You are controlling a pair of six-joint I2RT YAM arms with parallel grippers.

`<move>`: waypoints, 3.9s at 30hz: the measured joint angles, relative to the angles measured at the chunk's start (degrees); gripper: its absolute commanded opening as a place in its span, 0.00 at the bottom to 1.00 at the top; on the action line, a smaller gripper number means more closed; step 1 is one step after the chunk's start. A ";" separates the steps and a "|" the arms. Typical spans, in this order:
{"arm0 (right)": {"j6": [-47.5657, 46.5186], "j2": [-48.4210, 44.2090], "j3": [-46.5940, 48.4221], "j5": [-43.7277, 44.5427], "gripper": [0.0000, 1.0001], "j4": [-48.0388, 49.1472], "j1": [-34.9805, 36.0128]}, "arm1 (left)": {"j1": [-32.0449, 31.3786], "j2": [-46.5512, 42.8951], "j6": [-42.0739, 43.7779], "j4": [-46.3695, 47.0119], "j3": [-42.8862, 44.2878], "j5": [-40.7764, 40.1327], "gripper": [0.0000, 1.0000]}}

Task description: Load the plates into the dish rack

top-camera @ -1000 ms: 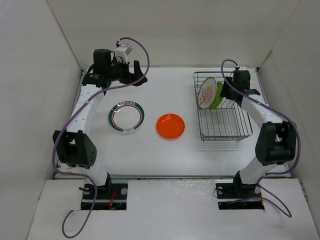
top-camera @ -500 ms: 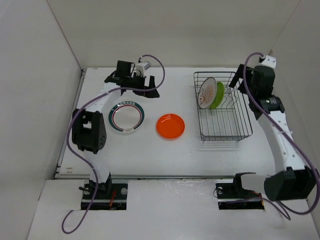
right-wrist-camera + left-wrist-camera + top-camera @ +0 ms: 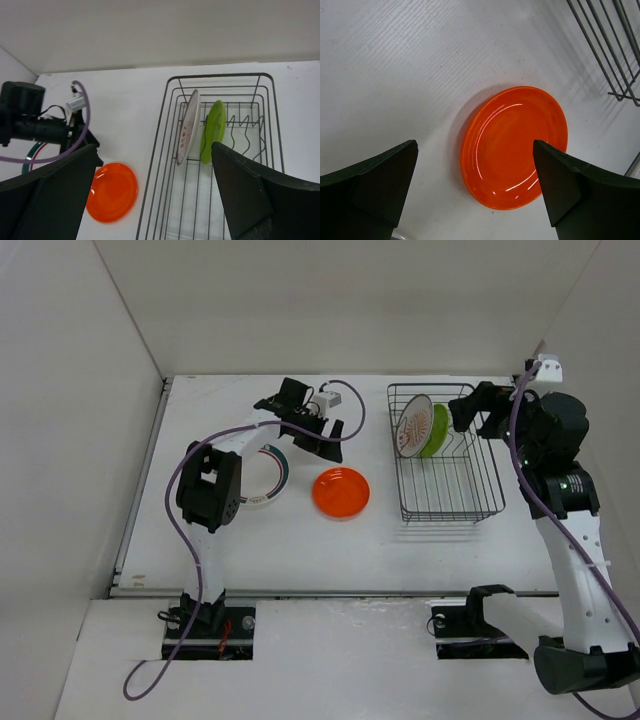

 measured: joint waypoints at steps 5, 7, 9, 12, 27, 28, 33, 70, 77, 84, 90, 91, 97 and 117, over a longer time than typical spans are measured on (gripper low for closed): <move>0.00 -1.31 0.00 -3.76 1.00 -0.09 0.04 | -1.36 2.62 1.77 -1.22 0.98 -1.29 0.97; 0.02 -1.33 -0.02 -4.70 1.00 -0.35 0.04 | -1.95 3.56 2.51 -1.84 1.09 -1.60 0.96; 0.02 -1.70 -0.26 -5.53 1.00 -0.44 0.07 | -2.32 4.39 2.97 -2.36 1.09 -1.75 0.90; 0.02 -2.58 -0.59 -6.10 1.00 -0.52 0.07 | -2.86 5.20 3.41 -3.13 1.07 -1.75 0.82; 0.22 -3.37 -0.59 -7.32 1.00 -0.46 0.07 | -3.32 5.31 4.61 -3.58 -0.90 -2.34 0.25; 0.22 -3.37 -0.59 -7.32 1.00 -0.46 0.07 | -3.32 5.31 4.66 -3.56 -0.98 -2.43 0.18; 0.22 -3.26 -0.85 -7.41 1.00 -0.39 0.07 | -3.34 5.31 4.68 -3.50 -1.18 -2.43 0.00; -2.16 10.03 -16.41 -29.16 0.96 22.77 14.16 | 3.30 -16.59 2.67 -11.91 11.52 18.34 0.00; 0.87 16.83 -16.37 -27.17 0.38 26.69 20.17 | 3.30 -17.46 2.43 -12.17 11.67 20.15 0.00; 5.86 16.50 -16.11 -23.52 0.00 28.24 20.63 | 3.41 -19.45 2.93 -11.10 11.54 20.02 0.51; 6.16 11.58 -14.10 -14.73 0.00 22.95 17.59 | 3.41 -20.26 0.72 -9.79 9.97 13.84 1.00; 5.60 10.84 -12.68 -11.80 0.00 20.76 16.46 | 3.41 -20.26 0.42 -9.64 9.70 12.35 1.00; 1.49 9.77 -2.25 8.15 0.00 9.46 8.07 | 3.41 -19.91 -1.81 -8.98 9.22 -0.48 1.00; -7.02 27.06 -0.87 19.15 0.03 7.26 -5.25 | 3.04 -15.37 -2.84 -8.90 9.22 -10.23 1.00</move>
